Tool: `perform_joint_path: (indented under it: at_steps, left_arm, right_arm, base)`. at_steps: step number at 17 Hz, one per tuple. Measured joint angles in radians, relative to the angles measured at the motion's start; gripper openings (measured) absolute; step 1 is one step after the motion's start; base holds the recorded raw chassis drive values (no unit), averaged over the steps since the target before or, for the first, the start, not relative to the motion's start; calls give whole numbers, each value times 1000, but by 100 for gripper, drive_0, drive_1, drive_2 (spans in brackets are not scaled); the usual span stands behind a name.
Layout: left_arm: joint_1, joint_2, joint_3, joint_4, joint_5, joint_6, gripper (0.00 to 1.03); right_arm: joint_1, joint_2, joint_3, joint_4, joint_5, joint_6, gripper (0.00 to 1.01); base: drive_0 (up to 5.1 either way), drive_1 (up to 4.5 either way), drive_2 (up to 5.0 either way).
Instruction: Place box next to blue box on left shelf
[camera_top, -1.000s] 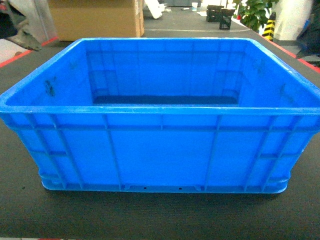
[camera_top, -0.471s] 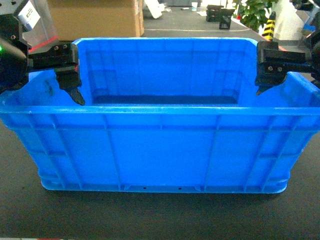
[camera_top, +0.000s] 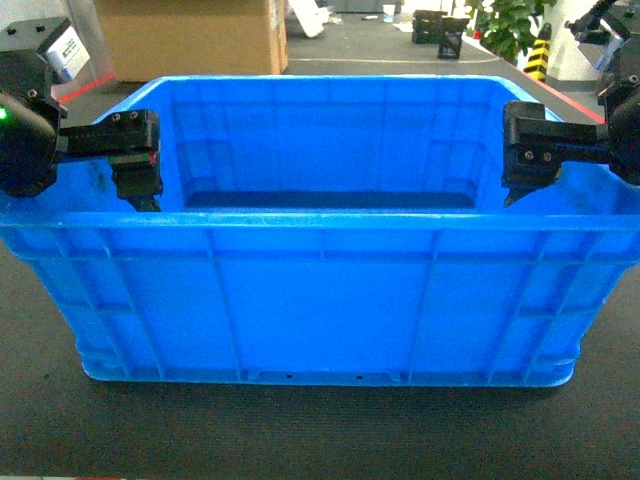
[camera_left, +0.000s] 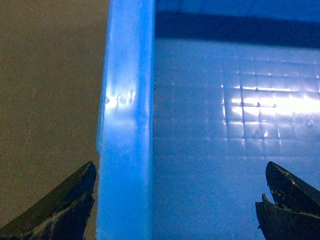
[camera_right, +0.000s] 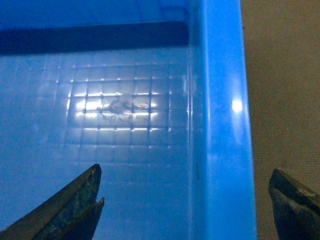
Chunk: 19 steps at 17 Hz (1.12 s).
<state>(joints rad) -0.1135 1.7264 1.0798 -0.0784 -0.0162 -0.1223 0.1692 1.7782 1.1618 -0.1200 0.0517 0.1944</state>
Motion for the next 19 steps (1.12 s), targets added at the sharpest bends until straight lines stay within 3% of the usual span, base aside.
perform_joint_path:
  at_steps: [1, 2, 4, 8, 10, 15, 19]
  left_arm:
    - [0, 0, 0, -8, -4, 7, 98]
    - [0, 0, 0, -10, -21, 25, 91]
    - [0, 0, 0, 1, -36, 51, 71]
    - [4, -1, 0, -5, -66, 56, 31]
    - [3, -6, 0, -2, -64, 51, 12]
    - [-18, -53, -68, 143, -70, 21, 8]
    - [-56, -204, -118, 282, -141, 33, 8]
  right_arm:
    - [0, 0, 0, -3, 0, 0, 98]
    - [0, 0, 0, -2, 0, 0, 90]
    - [0, 0, 0, -1, 1, -4, 70]
    - [-1, 0, 0, 6, 37, -13, 32]
    - [1, 0, -7, 19, 61, -12, 19]
    - [3, -41, -48, 80, 100, -12, 16]
    - [15, -193, -93, 175, 126, -20, 16]
  base:
    - [0, 0, 0]
    - [0, 0, 0]
    - [0, 0, 0]
    - [0, 0, 0]
    - [0, 0, 0]
    - [0, 0, 0]
    - [0, 0, 0]
